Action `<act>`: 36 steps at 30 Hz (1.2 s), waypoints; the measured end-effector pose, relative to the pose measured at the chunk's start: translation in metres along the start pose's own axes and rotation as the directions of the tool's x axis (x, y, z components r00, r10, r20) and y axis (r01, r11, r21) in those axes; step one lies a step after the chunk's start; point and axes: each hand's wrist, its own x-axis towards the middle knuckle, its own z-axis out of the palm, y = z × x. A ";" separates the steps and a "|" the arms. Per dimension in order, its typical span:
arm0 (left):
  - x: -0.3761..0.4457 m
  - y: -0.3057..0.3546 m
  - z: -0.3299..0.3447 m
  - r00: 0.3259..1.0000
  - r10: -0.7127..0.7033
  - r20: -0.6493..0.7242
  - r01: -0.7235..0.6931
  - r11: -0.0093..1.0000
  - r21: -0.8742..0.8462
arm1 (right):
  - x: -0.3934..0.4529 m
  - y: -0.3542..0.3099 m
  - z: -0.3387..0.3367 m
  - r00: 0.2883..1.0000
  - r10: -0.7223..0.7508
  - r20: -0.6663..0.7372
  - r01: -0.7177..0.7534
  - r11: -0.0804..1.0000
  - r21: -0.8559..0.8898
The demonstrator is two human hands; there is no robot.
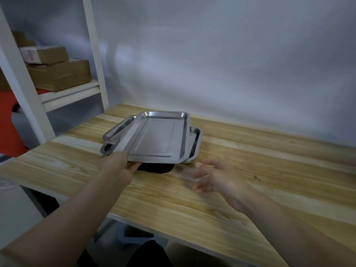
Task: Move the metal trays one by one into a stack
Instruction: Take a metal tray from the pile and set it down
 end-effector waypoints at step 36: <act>-0.119 -0.151 0.105 0.754 -0.025 0.656 -0.576 0.455 0.679 | -0.066 0.071 -0.183 0.768 0.190 -0.611 -0.036 0.966 0.256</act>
